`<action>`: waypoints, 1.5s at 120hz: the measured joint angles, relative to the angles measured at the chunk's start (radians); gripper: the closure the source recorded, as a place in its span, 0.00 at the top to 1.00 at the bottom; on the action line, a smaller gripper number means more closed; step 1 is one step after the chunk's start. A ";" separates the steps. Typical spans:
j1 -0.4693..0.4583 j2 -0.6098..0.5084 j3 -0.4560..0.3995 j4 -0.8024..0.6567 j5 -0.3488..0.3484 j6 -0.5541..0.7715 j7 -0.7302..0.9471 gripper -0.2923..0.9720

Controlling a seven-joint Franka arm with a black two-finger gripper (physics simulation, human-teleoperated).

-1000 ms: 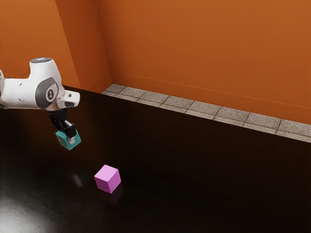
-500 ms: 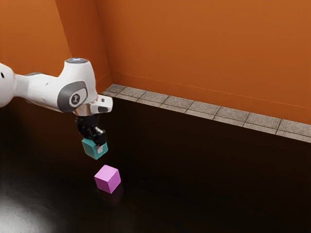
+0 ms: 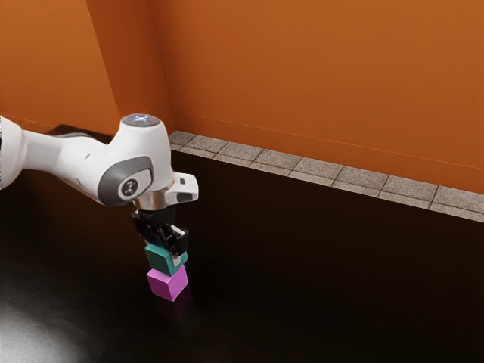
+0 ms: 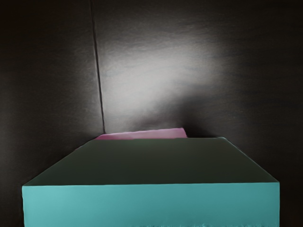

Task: Pick up the blue block with one arm, and put the blue block on the pink block with one arm

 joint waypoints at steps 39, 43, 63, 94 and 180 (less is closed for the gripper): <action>-0.174 0.004 0.059 -0.014 0.035 0.052 -0.077 0.53; -0.187 0.005 0.060 -0.014 0.038 0.054 -0.082 0.53; -0.150 0.132 0.056 0.247 0.055 0.008 -0.097 0.52; 0.053 0.265 0.049 0.471 0.061 -0.129 -0.093 0.54; 0.060 0.013 0.052 0.047 0.066 0.037 -0.088 0.54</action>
